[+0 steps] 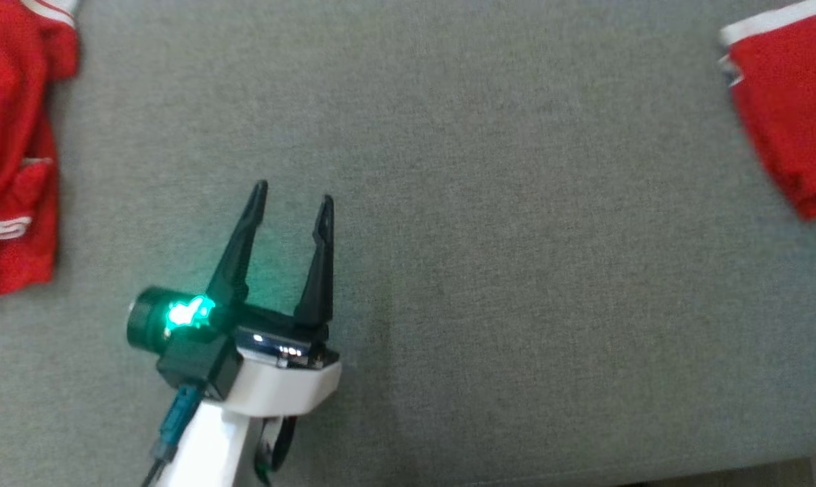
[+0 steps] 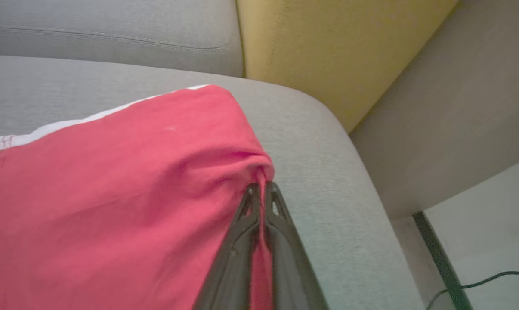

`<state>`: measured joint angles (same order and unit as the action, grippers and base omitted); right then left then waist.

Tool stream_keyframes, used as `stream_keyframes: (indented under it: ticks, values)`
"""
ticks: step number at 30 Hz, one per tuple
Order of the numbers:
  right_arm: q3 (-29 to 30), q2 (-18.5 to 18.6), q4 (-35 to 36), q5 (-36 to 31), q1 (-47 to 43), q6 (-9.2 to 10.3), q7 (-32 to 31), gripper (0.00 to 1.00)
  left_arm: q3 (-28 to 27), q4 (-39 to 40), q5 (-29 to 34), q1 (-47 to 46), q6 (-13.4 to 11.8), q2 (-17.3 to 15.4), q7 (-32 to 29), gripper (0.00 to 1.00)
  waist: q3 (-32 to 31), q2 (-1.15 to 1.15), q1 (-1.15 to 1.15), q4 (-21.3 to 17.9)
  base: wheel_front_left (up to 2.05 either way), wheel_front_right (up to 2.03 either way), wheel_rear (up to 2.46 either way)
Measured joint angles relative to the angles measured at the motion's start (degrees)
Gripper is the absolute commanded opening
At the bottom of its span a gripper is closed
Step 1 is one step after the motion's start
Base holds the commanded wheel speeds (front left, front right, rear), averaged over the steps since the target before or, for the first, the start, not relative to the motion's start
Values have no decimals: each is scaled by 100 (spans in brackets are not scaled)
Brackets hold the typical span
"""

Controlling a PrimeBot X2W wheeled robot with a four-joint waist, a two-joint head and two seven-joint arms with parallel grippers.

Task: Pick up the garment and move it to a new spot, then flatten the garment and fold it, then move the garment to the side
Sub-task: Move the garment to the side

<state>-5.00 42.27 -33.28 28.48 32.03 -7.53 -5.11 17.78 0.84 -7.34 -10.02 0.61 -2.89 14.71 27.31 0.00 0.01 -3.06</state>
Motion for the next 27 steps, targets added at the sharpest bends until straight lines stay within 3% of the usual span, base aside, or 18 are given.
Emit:
stream_keyframes:
  ticks: [4,10,11,12,17,21,27]
  values:
    - [853,174,358,-282,-269,0,-213,0,-146,42,45,-271,145,1,1,100,404,0,0,-75,0,0,0]
    - [1714,-55,969,-698,-725,0,-554,2,-288,43,137,-547,276,4,1,100,715,0,0,-132,0,0,0]
    - [1841,-129,1070,-836,-758,0,-617,44,-300,41,137,-580,294,4,1,100,736,0,-1,-141,0,0,0]
    - [1959,-204,1182,-993,-803,0,-660,100,-301,33,137,-609,296,5,1,100,744,0,-1,-147,0,0,0]
    - [2435,-689,1691,-1739,-1044,0,-853,100,-292,-49,133,-641,299,8,2,100,606,0,-1,-105,0,0,0]
    - [2442,-1095,1978,-2008,-1161,0,-850,100,-279,-109,73,-614,287,9,2,100,418,0,-1,-62,0,0,0]
    - [1856,-2027,2128,-1984,-1460,0,-561,100,-236,-405,-118,-182,35,8,2,100,-162,0,-2,57,0,0,0]
